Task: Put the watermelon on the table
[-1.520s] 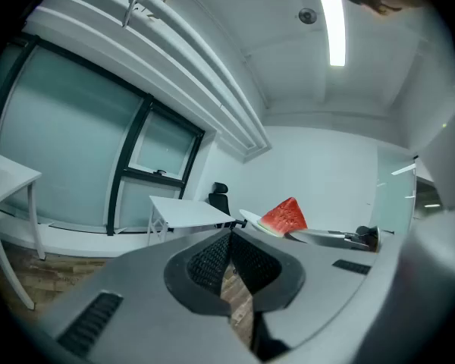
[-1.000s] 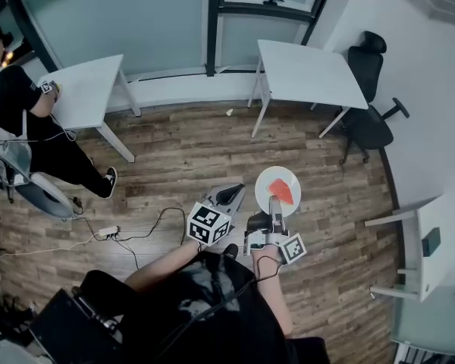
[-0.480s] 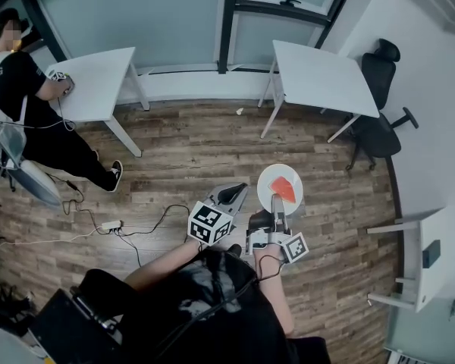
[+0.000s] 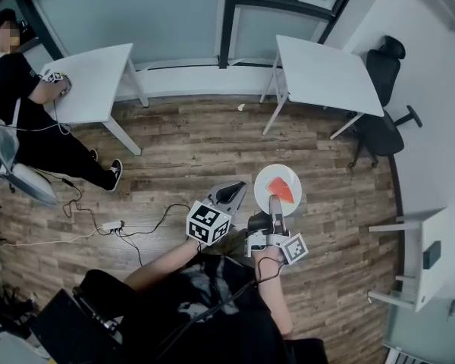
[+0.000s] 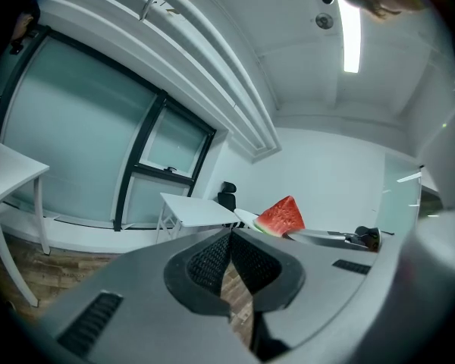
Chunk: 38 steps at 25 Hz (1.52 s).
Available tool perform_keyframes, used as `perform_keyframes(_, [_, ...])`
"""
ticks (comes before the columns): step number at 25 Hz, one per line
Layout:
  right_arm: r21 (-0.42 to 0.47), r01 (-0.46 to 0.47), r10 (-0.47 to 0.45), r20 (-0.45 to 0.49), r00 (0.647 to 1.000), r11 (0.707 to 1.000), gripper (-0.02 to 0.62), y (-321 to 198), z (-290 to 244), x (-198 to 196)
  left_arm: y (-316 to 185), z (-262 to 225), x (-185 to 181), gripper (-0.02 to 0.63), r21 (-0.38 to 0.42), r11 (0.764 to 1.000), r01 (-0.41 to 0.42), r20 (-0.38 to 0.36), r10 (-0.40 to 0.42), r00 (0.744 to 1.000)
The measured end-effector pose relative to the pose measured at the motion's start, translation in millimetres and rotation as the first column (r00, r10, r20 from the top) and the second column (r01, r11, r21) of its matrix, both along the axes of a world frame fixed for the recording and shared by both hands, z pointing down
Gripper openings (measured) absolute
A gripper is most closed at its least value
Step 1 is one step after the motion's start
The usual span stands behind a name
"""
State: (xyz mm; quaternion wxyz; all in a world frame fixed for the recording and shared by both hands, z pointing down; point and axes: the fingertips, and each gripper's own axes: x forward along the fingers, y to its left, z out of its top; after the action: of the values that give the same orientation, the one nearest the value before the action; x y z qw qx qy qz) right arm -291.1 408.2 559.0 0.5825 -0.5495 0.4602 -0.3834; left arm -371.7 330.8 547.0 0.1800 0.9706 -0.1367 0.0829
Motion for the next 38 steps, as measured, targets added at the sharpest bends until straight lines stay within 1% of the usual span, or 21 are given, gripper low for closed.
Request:
perform_keyframes(3, [-0.015, 0.006, -0.006, -0.004, 1.000, 1.000, 0.057, -13.2, 7.1, 22.2, -11.7, 4.9, 23.0, 0.006, -0.005, 1.000, -0.002, 0.005, 0.002, 1.000])
perform_keyframes(6, [-0.018, 0.010, -0.010, 0.012, 1.000, 1.000, 0.057, -29.8, 12.2, 55.9, -29.2, 10.5, 57.2, 0.008, -0.015, 1.000, 0.004, 0.014, -0.004, 1.000])
perform_keyframes(8, [-0.015, 0.011, -0.010, 0.019, 1.000, 1.000, 0.057, -40.6, 12.1, 85.7, -41.4, 10.4, 86.6, 0.007, -0.017, 1.000, 0.005, 0.016, -0.004, 1.000])
perform_keyframes(12, [0.001, 0.028, -0.028, -0.027, 0.999, 1.000, 0.057, -62.9, -1.9, 159.9, -61.6, 0.7, 157.7, 0.006, 0.016, 1.000, 0.001, 0.011, -0.002, 1.000])
perform_keyframes(15, [0.016, 0.043, -0.042, -0.036, 0.998, 0.999, 0.057, -78.8, -7.8, 205.4, -74.9, -4.8, 200.9, 0.008, 0.025, 0.999, 0.020, 0.010, -0.020, 1.000])
perform_keyframes(20, [0.018, 0.105, -0.104, -0.023, 0.994, 0.994, 0.057, -104.5, -3.6, 250.0, -94.3, -9.4, 252.0, 0.006, 0.035, 0.998, 0.052, 0.010, -0.052, 0.999])
perform_keyframes(25, [-0.003, 0.134, -0.134, 0.015, 0.991, 0.991, 0.057, -135.1, 13.4, 280.4, -123.9, -0.7, 284.7, 0.007, 0.021, 0.997, 0.071, 0.033, -0.071, 0.997])
perform_keyframes(30, [-0.020, 0.156, -0.156, -0.003, 0.988, 0.988, 0.057, -183.3, 21.8, 319.2, -177.1, 8.5, 327.5, 0.007, 0.007, 0.997, 0.072, 0.036, -0.072, 0.997])
perform_keyframes(33, [-0.035, 0.163, -0.163, -0.003, 0.987, 0.986, 0.057, -224.1, 25.1, 344.6, -220.6, 10.5, 358.3, 0.006, -0.006, 0.998, 0.063, 0.025, -0.063, 0.998])
perform_keyframes(38, [-0.043, 0.151, -0.151, 0.003, 0.988, 0.988, 0.057, -292.7, 24.3, 390.2, -297.8, 6.6, 407.6, 0.006, 0.001, 0.999, 0.035, 0.010, -0.035, 0.999])
